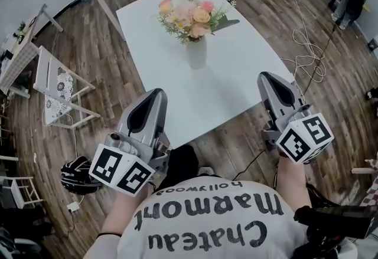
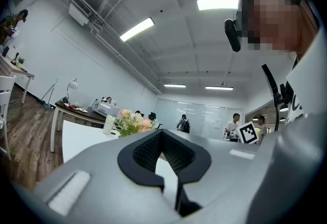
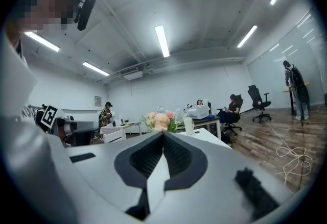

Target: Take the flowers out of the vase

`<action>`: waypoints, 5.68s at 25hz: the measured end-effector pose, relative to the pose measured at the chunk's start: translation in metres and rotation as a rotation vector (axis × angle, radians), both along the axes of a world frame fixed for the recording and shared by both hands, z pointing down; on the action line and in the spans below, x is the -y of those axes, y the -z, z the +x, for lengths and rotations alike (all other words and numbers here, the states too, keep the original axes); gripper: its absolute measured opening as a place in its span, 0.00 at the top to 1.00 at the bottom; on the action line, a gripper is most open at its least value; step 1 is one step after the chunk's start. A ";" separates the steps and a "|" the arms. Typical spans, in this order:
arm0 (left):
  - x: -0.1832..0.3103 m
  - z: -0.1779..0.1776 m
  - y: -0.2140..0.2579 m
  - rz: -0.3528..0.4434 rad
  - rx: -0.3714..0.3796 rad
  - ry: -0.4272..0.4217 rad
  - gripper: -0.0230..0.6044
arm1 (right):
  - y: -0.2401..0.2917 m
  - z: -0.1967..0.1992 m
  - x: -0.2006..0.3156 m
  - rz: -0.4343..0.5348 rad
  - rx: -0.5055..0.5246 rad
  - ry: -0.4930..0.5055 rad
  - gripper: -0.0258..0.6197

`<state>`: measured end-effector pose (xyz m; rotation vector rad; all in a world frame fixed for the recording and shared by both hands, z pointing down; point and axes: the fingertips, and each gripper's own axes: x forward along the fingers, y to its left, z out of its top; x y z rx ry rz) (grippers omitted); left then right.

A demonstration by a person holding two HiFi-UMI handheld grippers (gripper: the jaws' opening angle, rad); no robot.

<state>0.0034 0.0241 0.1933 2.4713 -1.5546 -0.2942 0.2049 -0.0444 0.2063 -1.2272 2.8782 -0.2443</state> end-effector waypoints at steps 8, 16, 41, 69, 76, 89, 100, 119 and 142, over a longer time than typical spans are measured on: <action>0.054 -0.026 -0.013 -0.035 0.005 -0.065 0.95 | -0.010 -0.025 0.040 -0.028 0.002 -0.056 0.94; 0.107 -0.051 -0.018 -0.048 0.035 -0.198 0.95 | -0.013 -0.059 0.070 -0.042 0.008 -0.135 0.94; 0.192 -0.047 -0.116 -0.088 0.098 -0.449 0.96 | -0.074 -0.128 0.119 -0.130 -0.057 -0.282 0.94; 0.242 0.053 -0.197 -0.008 0.369 -0.639 0.35 | -0.088 -0.131 0.144 -0.123 -0.142 -0.201 0.70; 0.246 0.064 -0.204 0.007 0.389 -0.660 0.36 | -0.090 -0.132 0.149 -0.126 -0.139 -0.184 0.70; 0.247 0.064 -0.203 0.017 0.376 -0.629 0.39 | -0.084 -0.151 0.161 -0.056 -0.201 -0.147 0.65; 0.246 0.058 -0.205 0.011 0.379 -0.602 0.39 | -0.088 -0.163 0.165 -0.077 -0.208 -0.146 0.78; 0.242 0.061 -0.209 0.020 0.371 -0.594 0.39 | -0.067 -0.157 0.157 -0.044 -0.099 -0.164 0.90; 0.249 0.056 -0.190 0.041 0.366 -0.583 0.39 | 0.043 -0.137 0.147 0.132 0.086 -0.228 0.90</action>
